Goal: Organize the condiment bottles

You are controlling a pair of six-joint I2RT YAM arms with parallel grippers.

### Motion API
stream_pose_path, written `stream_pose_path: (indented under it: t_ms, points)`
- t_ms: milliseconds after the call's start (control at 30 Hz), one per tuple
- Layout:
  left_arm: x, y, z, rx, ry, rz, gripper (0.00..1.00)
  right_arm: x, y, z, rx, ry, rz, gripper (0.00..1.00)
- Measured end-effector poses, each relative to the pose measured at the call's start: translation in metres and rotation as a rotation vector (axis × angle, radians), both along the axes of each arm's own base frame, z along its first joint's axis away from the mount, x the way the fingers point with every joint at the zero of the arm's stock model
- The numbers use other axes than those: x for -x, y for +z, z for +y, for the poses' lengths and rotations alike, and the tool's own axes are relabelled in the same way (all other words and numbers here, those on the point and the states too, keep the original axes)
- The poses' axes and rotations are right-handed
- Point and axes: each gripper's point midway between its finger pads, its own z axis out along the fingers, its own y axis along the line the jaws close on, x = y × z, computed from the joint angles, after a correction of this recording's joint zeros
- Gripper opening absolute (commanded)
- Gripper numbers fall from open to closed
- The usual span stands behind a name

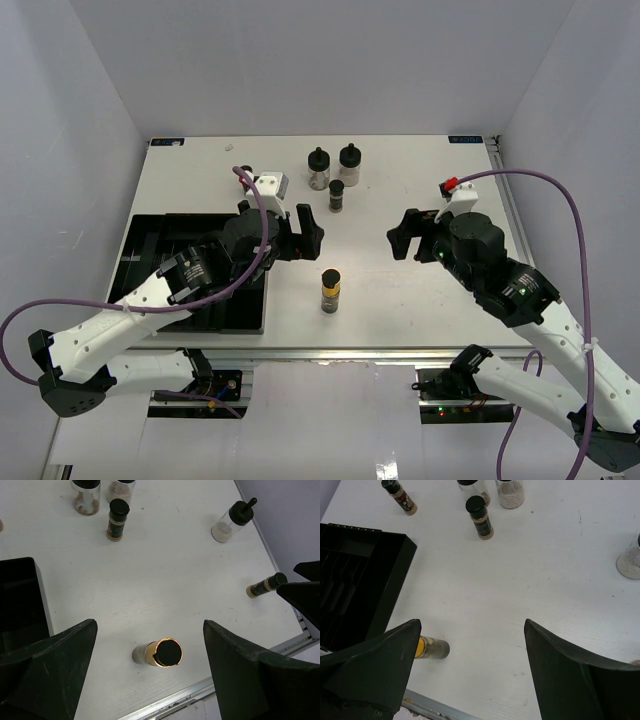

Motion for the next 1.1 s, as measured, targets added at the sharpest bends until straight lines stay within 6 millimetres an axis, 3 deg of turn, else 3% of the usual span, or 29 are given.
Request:
stream_pose_path:
  t_ms: [367, 500, 733, 933, 1100]
  points:
    - [-0.002, -0.015, -0.003, -0.067, -0.003, 0.03, 0.96, 0.001, 0.004, -0.001, 0.002, 0.007, -0.012, 0.9]
    - [-0.002, -0.035, -0.011, -0.135, -0.034, 0.074, 0.88, 0.006, 0.014, -0.005, -0.02, 0.014, -0.055, 0.9]
    - [0.007, -0.076, -0.034, -0.23, -0.143, 0.16, 0.88, 0.012, 0.022, -0.012, -0.038, 0.021, -0.108, 0.9]
    - [0.018, -0.088, -0.047, -0.251, -0.206, 0.185, 0.87, 0.011, 0.016, -0.011, -0.02, 0.025, -0.102, 0.9]
    - [0.022, -0.113, -0.056, -0.31, -0.232, 0.235, 0.87, 0.01, 0.008, -0.011, 0.0, 0.028, -0.092, 0.9]
